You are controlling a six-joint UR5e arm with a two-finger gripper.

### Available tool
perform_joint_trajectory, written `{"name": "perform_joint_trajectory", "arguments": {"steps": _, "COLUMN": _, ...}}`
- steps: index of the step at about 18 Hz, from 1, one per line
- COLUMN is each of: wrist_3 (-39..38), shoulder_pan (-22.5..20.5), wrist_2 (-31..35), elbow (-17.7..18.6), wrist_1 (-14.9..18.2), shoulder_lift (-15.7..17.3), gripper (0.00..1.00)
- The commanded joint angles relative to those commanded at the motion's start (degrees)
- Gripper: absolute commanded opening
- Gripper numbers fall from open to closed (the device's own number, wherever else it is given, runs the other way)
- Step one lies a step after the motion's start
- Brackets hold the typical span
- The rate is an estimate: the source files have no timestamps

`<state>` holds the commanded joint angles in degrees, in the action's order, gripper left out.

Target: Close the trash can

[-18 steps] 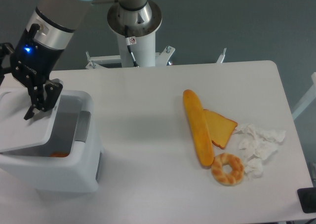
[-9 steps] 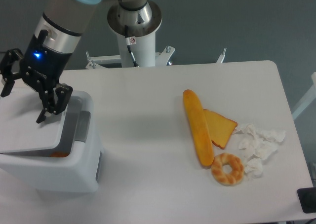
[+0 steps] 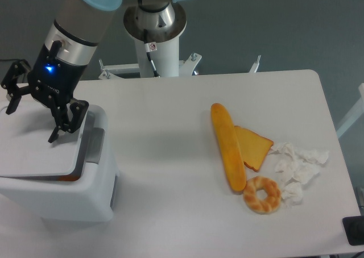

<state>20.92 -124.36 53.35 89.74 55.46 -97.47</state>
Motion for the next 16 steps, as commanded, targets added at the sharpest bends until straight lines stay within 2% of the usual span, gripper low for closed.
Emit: {"name": "perform_joint_trajectory", "arguments": {"steps": 16, "wrist_3": -2.72, "shoulder_pan": -0.61, "wrist_2": 0.88, "elbow": 0.09, "wrist_1": -0.09, "shoulder_lift": -0.09, "gripper": 1.0}}
